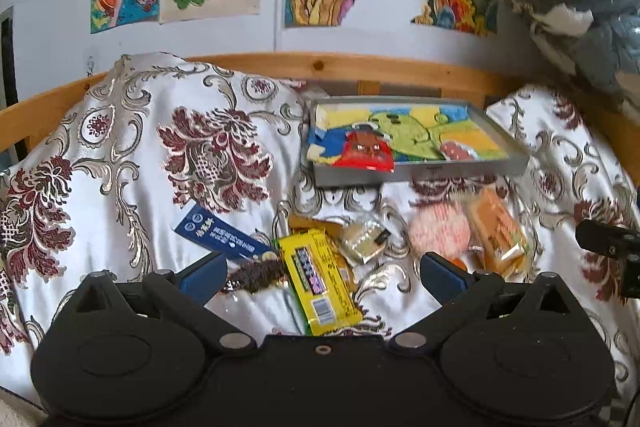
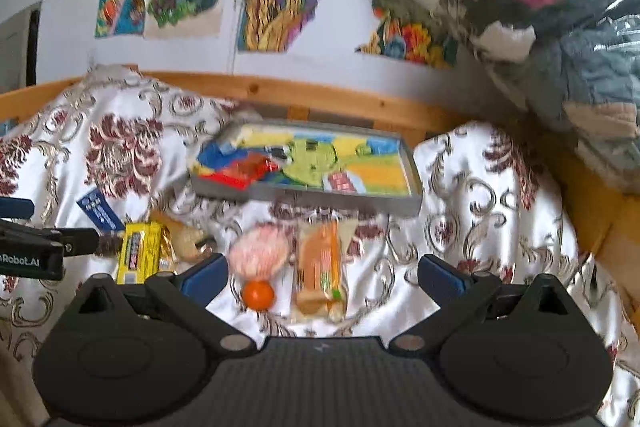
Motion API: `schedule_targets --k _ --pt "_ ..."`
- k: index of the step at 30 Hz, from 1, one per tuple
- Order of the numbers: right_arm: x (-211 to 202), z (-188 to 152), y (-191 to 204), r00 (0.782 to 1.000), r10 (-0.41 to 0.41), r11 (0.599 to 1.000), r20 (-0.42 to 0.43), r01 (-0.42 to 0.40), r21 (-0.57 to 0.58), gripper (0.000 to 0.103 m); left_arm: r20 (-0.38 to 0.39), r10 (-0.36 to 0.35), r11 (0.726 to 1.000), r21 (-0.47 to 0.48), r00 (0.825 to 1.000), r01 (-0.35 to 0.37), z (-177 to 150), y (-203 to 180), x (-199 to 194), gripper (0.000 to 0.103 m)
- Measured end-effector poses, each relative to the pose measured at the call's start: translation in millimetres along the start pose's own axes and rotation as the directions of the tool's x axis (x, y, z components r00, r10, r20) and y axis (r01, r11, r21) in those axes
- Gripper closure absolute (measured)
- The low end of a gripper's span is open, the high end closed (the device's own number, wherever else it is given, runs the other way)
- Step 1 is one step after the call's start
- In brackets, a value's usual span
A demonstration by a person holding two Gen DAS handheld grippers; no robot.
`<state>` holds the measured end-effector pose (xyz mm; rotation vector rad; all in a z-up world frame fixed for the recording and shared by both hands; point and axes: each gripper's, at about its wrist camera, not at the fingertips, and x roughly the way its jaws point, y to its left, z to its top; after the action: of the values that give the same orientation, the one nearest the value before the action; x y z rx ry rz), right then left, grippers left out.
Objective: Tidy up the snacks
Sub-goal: 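Withdraw both tools from the tray back over the remaining snacks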
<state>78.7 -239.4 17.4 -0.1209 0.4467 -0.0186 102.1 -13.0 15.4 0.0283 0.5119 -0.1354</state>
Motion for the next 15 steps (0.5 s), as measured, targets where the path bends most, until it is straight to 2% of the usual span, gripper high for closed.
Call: schedule_targets --k 15 --pt "8 -3 12 0.998 -0.015 0.998 -0.059 0.012 -0.062 0.0 -0.11 -0.007 1.0 -0.021 0.994 0.004 -6 2 14 0.001"
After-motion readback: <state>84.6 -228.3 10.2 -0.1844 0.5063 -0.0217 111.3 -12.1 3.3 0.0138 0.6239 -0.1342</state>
